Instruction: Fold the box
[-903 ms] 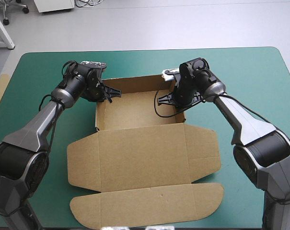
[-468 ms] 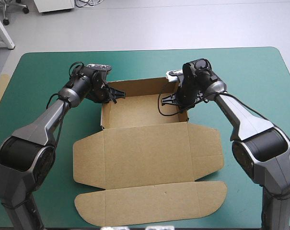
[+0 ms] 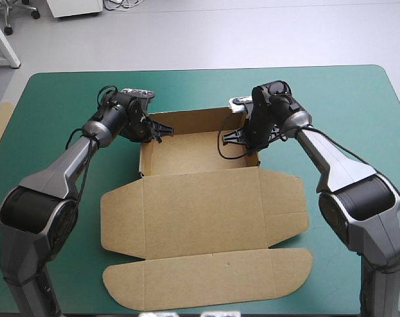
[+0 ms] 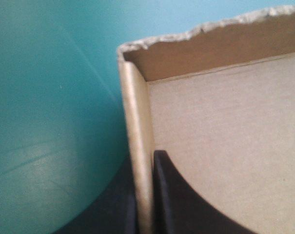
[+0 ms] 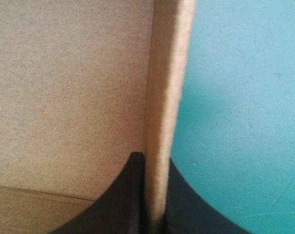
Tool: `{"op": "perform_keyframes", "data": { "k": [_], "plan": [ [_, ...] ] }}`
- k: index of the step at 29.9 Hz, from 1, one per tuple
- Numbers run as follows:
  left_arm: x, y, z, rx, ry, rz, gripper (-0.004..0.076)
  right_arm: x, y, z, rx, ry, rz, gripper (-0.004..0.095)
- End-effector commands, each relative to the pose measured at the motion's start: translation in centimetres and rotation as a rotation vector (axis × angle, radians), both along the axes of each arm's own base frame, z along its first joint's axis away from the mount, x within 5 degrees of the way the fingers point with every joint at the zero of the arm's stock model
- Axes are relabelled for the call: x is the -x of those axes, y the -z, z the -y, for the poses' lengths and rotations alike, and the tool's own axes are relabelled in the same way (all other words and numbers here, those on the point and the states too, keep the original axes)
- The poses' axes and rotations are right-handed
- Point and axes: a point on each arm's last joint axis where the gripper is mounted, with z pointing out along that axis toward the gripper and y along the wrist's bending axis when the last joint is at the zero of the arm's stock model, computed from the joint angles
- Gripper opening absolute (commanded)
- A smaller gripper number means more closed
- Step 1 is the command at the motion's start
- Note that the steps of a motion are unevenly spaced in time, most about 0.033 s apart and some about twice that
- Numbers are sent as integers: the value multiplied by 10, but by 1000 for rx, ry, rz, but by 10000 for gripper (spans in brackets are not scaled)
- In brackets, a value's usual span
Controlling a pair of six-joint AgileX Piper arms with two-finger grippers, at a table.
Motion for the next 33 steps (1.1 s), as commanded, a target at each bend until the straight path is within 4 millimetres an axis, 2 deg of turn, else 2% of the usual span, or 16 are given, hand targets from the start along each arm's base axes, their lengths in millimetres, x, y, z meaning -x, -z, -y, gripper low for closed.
{"op": "perform_keyframes", "data": {
  "k": [1, 7, 10, 13, 19, 21, 25, 33],
  "plan": [
    [1, -12, 8, 19, 58, 61, -10, 2, -18, -5, -53, -43, 63, -13],
    [-1, -13, 9, 13, 87, 83, -9, 1, -19, -5, -54, -74, 84, -12],
    [-1, -13, 9, 8, 98, 87, 18, 1, -19, -5, -51, -86, 86, 17],
    [-1, -14, 9, 11, 100, 90, 92, 1, -19, -5, -46, -98, 89, 134],
    [-2, -21, 10, 31, 100, 138, 272, 0, -20, -4, -34, -104, 99, 512],
    [-3, -25, 11, 40, 99, 151, 322, 0, -20, -4, -30, -105, 101, 561],
    [-6, -34, 12, 49, 99, 180, 374, -3, -30, -4, -37, -101, 136, 569],
    [-6, -43, 12, 61, 98, 211, 377, -5, -65, -4, -48, -102, 221, 568]
  ]
}}
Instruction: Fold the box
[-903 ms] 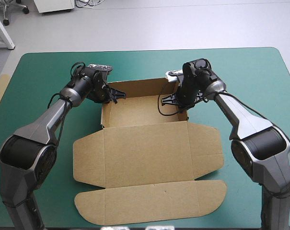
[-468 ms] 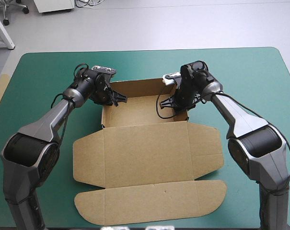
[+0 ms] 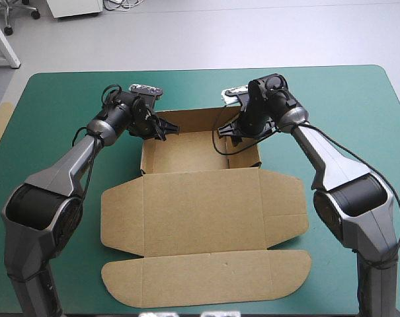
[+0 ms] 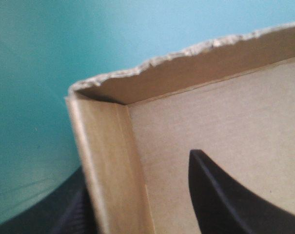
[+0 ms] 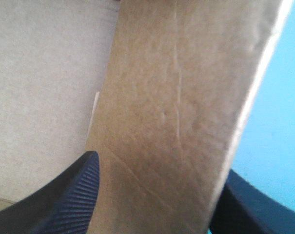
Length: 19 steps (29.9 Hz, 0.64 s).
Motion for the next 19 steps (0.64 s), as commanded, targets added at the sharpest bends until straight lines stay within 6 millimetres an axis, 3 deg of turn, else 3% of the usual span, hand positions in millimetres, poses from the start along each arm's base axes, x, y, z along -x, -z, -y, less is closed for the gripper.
{"op": "perform_keyframes", "data": {
  "k": [1, 11, 19],
  "plan": [
    [5, -41, 2, 60, 6, 133, 377, 8, -46, 5, -39, -6, 114, 568],
    [11, -76, -3, 70, 18, 300, 378, 8, -60, 5, -65, 9, 156, 568],
    [9, -74, -3, 55, 20, 298, 379, 6, -60, 8, -31, 13, 172, 568]
  ]
}}
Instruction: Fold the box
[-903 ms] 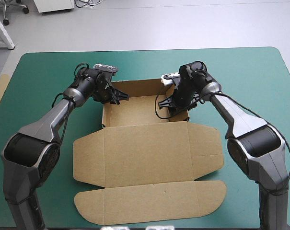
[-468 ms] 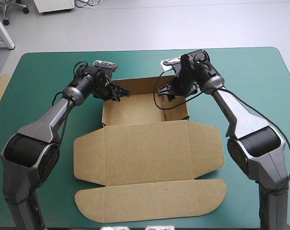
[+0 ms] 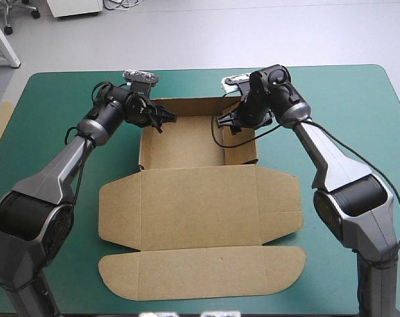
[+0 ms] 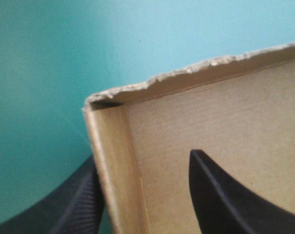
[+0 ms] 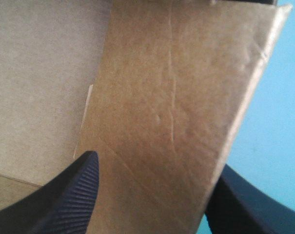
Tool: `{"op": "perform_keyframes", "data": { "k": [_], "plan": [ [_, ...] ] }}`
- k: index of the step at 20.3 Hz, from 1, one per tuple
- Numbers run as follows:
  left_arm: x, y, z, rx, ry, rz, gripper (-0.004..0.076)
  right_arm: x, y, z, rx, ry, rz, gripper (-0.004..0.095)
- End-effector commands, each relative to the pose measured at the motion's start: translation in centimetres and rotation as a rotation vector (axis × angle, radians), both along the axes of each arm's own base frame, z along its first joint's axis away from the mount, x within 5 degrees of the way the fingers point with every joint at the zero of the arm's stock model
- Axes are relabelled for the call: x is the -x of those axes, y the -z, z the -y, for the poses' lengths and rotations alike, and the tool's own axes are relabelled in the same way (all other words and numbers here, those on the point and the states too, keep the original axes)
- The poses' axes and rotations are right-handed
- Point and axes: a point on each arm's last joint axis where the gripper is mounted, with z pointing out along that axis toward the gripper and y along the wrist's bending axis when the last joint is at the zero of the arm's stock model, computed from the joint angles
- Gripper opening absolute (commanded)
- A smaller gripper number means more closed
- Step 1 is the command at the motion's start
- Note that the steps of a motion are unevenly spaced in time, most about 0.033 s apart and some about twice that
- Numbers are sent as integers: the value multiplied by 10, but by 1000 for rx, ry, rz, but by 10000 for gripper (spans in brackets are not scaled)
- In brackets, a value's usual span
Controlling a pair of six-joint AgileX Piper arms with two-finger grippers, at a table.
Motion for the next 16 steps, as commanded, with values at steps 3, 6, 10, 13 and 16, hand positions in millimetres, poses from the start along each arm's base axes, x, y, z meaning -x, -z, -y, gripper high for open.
{"op": "perform_keyframes", "data": {
  "k": [3, 6, 10, 13, 16],
  "plan": [
    [7, -38, -3, -12, 13, 135, 382, 10, -41, 9, -4, 4, 114, 568],
    [7, -47, -4, 1, 13, 188, 382, 10, -50, 9, -14, 3, 145, 567],
    [13, -57, -6, 17, 6, 201, 388, 15, -66, 11, -38, 3, 182, 568],
    [24, -77, -9, 40, 2, 249, 388, 21, -78, 14, -44, 0, 210, 567],
    [47, -104, -19, 43, -8, 258, 388, 39, -106, 23, -64, -16, 274, 540]
  ]
}}
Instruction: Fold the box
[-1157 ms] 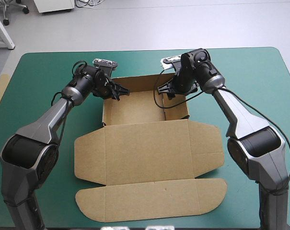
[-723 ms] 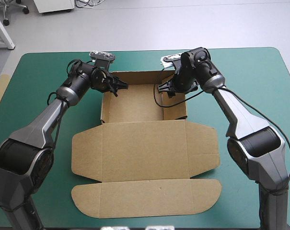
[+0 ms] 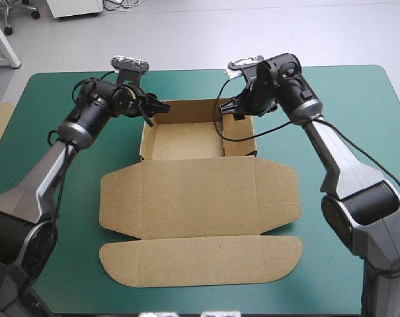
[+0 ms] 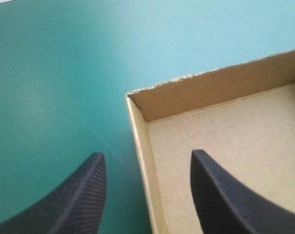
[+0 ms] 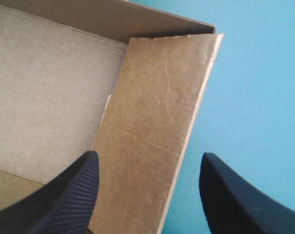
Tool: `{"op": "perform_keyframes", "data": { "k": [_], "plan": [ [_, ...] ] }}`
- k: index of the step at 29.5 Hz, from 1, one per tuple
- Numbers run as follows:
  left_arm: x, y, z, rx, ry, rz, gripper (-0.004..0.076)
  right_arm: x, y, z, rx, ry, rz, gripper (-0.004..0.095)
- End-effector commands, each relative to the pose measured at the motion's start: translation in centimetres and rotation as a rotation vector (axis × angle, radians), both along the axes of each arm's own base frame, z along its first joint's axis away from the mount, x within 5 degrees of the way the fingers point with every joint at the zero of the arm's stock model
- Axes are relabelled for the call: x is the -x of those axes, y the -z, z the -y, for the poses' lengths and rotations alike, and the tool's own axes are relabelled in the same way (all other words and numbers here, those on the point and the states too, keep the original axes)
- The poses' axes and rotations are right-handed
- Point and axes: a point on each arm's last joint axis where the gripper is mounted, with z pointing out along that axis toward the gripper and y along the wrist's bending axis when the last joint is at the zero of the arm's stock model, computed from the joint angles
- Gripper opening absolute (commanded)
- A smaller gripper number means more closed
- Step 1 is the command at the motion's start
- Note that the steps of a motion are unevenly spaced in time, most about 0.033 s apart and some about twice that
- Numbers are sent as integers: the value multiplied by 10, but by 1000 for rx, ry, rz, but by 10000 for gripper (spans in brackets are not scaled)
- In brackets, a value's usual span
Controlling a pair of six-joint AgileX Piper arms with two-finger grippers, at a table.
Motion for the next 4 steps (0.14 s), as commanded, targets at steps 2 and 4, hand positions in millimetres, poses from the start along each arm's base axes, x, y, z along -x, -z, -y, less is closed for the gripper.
{"op": "perform_keyframes", "data": {
  "k": [2, 4],
  "plan": [
    [44, -64, -12, 45, 12, 141, 388, 41, -77, 19, -78, -20, 176, 518],
    [61, -72, -15, 52, 20, 168, 388, 52, -89, 22, -104, -30, 199, 512]
  ]
}}
